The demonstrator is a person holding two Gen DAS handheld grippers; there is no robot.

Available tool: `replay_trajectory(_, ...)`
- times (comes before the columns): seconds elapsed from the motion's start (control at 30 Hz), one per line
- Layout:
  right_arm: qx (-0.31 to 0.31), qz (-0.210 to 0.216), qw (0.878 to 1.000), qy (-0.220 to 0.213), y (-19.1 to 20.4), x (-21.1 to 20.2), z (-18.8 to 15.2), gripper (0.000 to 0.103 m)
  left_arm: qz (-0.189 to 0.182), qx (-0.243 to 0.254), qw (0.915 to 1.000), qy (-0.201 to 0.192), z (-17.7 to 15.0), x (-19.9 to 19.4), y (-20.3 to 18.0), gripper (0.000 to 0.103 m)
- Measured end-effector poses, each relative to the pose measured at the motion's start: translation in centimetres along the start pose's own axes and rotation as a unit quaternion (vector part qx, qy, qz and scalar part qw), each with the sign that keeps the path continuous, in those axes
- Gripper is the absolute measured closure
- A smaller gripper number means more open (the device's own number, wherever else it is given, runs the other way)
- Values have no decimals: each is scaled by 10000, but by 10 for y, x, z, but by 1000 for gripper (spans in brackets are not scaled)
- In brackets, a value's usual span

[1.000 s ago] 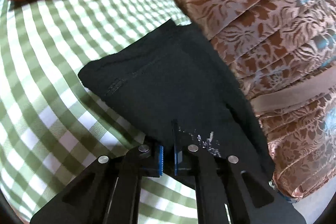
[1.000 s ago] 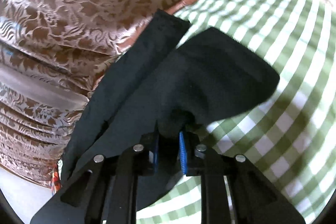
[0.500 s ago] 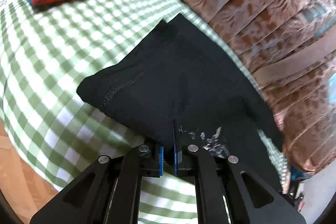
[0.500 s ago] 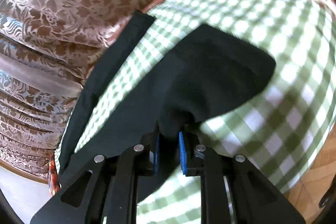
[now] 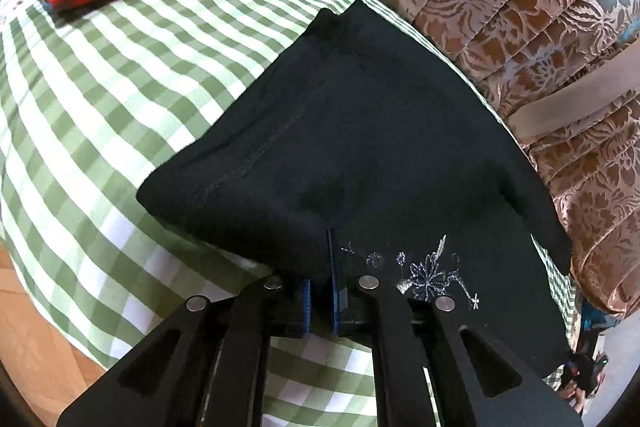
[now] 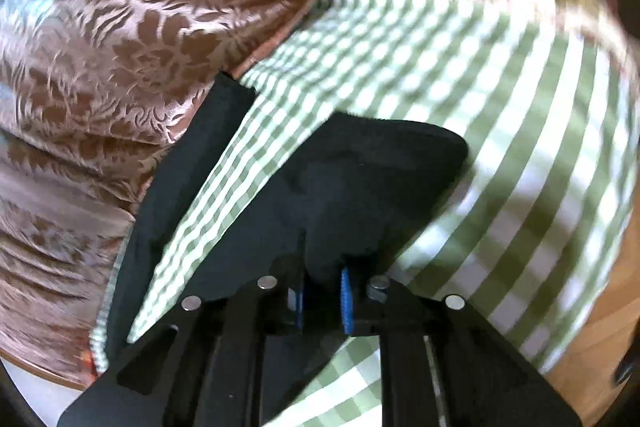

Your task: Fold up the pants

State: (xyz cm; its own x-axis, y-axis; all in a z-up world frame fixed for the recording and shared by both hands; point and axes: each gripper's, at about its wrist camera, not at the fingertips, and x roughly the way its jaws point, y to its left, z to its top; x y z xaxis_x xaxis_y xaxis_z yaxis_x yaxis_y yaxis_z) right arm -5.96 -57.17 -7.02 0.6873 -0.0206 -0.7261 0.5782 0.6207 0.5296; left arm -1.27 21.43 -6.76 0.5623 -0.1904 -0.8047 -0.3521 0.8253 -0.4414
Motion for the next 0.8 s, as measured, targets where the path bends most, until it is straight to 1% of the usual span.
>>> replay_trajectory(0.03, -31, -117, 9999, 6, 0, 0, -1, 92, 12, 15, 10000, 35, 0, 2, 0, 97)
replay_trajectory(0.07, 24, -268, 9996, 108, -4, 4, -3, 92, 56, 50, 9999, 125, 0, 7, 1, 97)
replay_trajectory(0.13, 40, -512, 9980, 363, -12, 17, -8, 92, 80, 119, 9997, 182, -3, 10, 4, 95)
replay_trajectory(0.2, -90, -561, 9978, 339, -12, 19, -12, 90, 84, 179, 9997, 162, -4, 6, 5, 91)
replay_trajectory(0.23, -113, -559, 9979, 309, -12, 17, -12, 77, 112, 188, 9996, 153, -4, 4, 5, 88)
replay_trajectory(0.27, -88, -544, 9981, 263, -12, 13, -11, 58, 177, 230, 9995, 123, -4, 0, 5, 84)
replay_trajectory(0.3, -47, -577, 9982, 184, -12, 8, -9, 48, 341, 316, 9989, 73, -5, -7, 5, 75)
replay_trajectory(0.33, -38, -799, 9968, -27, -11, -4, -6, 35, 512, 369, 9980, 4, -5, -13, 7, 71)
replay_trajectory(0.37, -94, -957, 9952, -201, -10, -14, -4, 33, 674, 375, 9970, -108, -4, -23, 11, 68)
replay_trajectory(0.43, -293, -1137, 9917, -524, -1, -32, -3, 32, 795, 284, 9960, -275, -2, -37, 20, 68)
replay_trajectory(0.47, -390, -1101, 9913, -610, 7, -38, -3, 32, 911, 246, 9946, -428, -1, -45, 23, 68)
replay_trajectory(0.5, -522, -982, 9917, -652, 17, -42, -5, 32, 1004, 263, 9921, -704, 0, -57, 25, 68)
replay_trajectory(0.53, -736, -766, 9924, -616, 34, -43, -9, 32, 876, 324, 9909, -965, 1, -69, 22, 68)
replay_trajectory(0.57, -938, -569, 9925, -532, 51, -42, -14, 32, 617, 408, 9909, -1124, 3, -76, 16, 68)
replay_trajectory(0.6, -1146, -356, 9919, -419, 68, -38, -21, 32, 464, 492, 9909, -1163, 4, -77, 10, 68)
replay_trajectory(0.63, -1456, -9, 9891, -197, 94, -30, -34, 32, 324, 660, 9905, -1160, 5, -75, -1, 68)
replay_trajectory(0.67, -1692, 270, 9852, -3, 113, -24, -46, 32, 277, 767, 9902, -1130, 6, -71, -8, 68)
replay_trajectory(0.7, -1998, 660, 9772, 295, 140, -13, -65, 32, 214, 891, 9907, -1006, 6, -62, -18, 68)
replay_trajectory(0.73, -2209, 950, 9691, 557, 161, -4, -82, 32, 177, 970, 9917, -828, 5, -50, -25, 68)
replay_trajectory(0.77, -2345, 1135, 9625, 758, 175, 3, -95, 32, 213, 1016, 9923, -675, 4, -40, -29, 68)
replay_trajectory(0.8, -2538, 1394, 9511, 1075, 196, 14, -116, 32, 442, 1037, 9928, -393, 1, -21, -29, 68)
